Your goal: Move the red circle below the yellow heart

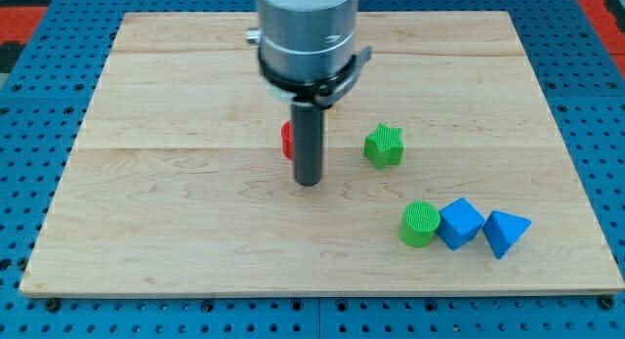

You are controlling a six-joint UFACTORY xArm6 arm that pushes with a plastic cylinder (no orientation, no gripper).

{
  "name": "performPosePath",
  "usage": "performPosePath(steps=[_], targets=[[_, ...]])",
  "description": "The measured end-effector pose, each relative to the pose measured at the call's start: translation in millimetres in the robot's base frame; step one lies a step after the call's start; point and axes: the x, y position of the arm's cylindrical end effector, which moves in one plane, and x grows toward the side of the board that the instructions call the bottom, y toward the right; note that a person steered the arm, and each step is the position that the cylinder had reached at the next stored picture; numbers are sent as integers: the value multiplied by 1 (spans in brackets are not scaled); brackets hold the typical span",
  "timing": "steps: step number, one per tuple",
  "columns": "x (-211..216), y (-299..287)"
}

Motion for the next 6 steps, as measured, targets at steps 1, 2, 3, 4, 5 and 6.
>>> performPosePath(steps=[1,2,3,4,5,6], targets=[[-34,-21],[-50,-4],[-46,11],[23,57],[-14,162],[-76,187]])
